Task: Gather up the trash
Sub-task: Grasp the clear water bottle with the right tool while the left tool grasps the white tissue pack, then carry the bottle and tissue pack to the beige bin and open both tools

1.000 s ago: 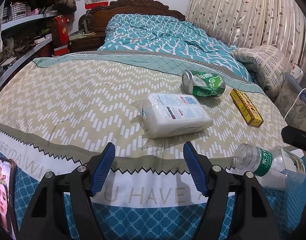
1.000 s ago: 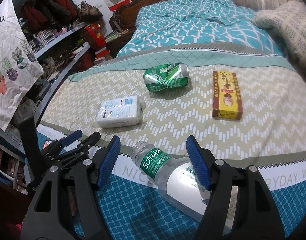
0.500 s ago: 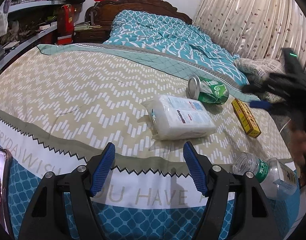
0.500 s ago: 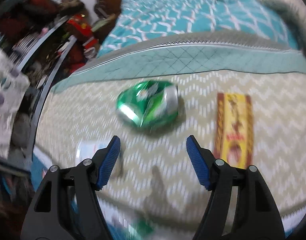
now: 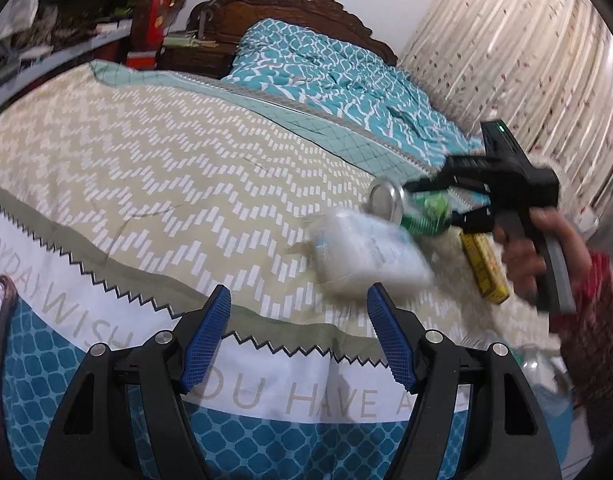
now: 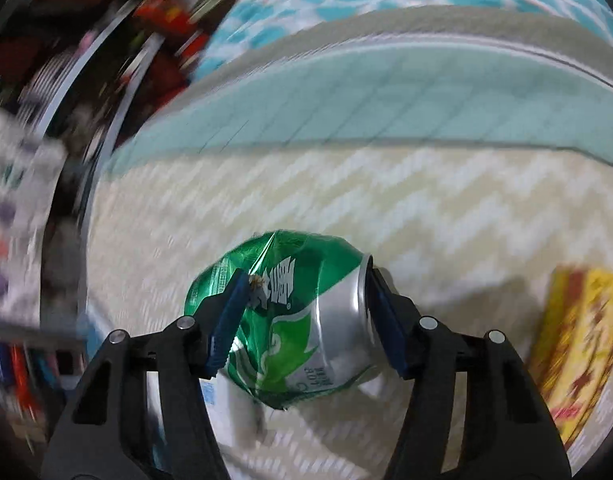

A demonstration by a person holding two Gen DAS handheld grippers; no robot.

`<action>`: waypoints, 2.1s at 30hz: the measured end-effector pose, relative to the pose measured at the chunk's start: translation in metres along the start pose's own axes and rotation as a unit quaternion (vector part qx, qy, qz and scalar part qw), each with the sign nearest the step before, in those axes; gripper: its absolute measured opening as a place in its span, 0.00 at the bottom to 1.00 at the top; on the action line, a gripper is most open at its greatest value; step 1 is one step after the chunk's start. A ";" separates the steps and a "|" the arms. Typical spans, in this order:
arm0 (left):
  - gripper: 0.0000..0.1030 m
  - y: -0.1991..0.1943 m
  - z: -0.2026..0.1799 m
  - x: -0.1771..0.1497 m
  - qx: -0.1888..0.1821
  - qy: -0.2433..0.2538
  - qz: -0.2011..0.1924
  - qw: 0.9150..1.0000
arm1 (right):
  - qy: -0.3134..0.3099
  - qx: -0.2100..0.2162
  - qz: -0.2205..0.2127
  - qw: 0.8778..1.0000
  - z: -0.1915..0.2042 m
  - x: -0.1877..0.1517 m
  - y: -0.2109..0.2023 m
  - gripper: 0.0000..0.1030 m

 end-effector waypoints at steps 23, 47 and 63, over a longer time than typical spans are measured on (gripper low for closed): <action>0.72 -0.005 0.003 -0.001 -0.029 -0.023 0.003 0.999 | -0.216 -0.122 0.052 0.967 0.057 -0.140 -0.046 0.71; 0.44 0.013 -0.017 0.004 -0.005 -0.019 0.059 0.998 | -0.218 -0.094 -0.284 0.929 0.074 -0.185 -0.257 0.42; 0.37 -0.090 -0.109 0.011 -0.097 0.063 -0.016 0.993 | -0.121 -0.099 -0.381 0.911 0.007 -0.222 -0.335 0.42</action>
Point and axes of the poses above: each gripper's, at about its wrist camera, not at the fingertips, and y roughly the way its jaws point, z to its left, x to its top, the point moved 5 cm from there along y, roughly the way its jaws point, and after that the axes turned 9 degrees about x, right-handed, at the moved point
